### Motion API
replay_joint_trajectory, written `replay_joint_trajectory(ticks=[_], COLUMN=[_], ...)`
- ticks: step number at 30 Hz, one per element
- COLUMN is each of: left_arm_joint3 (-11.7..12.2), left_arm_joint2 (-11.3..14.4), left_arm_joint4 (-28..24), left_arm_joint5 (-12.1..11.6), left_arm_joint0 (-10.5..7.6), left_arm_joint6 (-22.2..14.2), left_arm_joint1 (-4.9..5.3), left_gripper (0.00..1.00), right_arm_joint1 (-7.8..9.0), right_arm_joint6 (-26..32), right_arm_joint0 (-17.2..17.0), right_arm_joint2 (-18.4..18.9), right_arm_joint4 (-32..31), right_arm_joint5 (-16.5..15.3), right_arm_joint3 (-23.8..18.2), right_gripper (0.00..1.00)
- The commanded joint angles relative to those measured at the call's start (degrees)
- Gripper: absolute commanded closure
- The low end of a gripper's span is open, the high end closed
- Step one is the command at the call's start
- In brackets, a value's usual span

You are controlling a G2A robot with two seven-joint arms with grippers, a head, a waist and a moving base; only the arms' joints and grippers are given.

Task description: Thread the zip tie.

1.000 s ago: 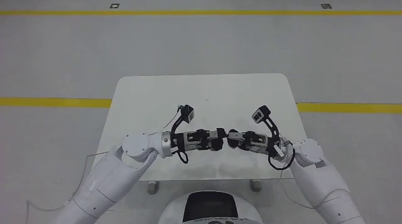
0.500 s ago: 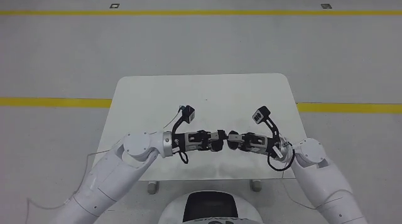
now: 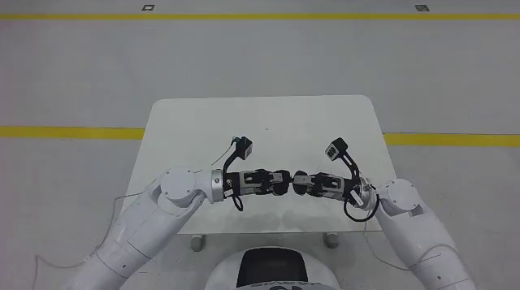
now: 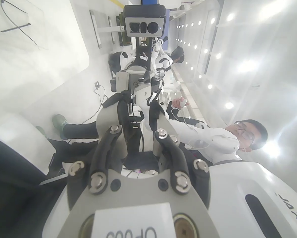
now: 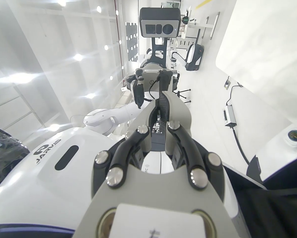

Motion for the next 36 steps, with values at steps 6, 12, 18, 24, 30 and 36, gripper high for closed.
replay_joint_trajectory(ticks=[6,12,18,24,30,36], left_arm_joint3=[0.29,0.61,0.82,1.05,1.27,1.24], left_arm_joint2=[0.22,0.43,0.56,0.83,1.11,1.41], left_arm_joint4=[-0.18,-0.38,-0.50,-0.70,-0.89,-1.12], left_arm_joint5=[-0.08,-0.15,-0.06,-0.07,-0.14,-0.32], left_arm_joint0=[-0.24,-0.42,-0.62,-0.85,-1.04,-1.06], left_arm_joint6=[-0.12,-0.24,-0.30,-0.34,-0.19,-0.01], left_arm_joint1=[0.05,0.09,0.16,0.17,0.16,0.15], left_gripper=[0.83,0.85,0.89,0.90,0.90,1.00], right_arm_joint1=[-0.03,0.07,0.21,0.34,0.43,0.51], right_arm_joint6=[-0.42,-0.36,-0.67,-0.66,-0.59,-0.58], right_arm_joint0=[0.26,0.60,0.76,0.88,1.09,1.26], right_arm_joint2=[-0.91,-1.30,-1.39,-1.60,-1.92,-2.19], right_arm_joint4=[0.56,0.59,0.57,0.73,1.07,1.29], right_arm_joint5=[-1.16,-1.95,-2.14,-2.22,-2.51,-2.72], right_arm_joint3=[0.13,0.41,0.49,0.57,0.81,0.98], right_gripper=[1.00,1.00,1.00,1.00,1.00,1.00])
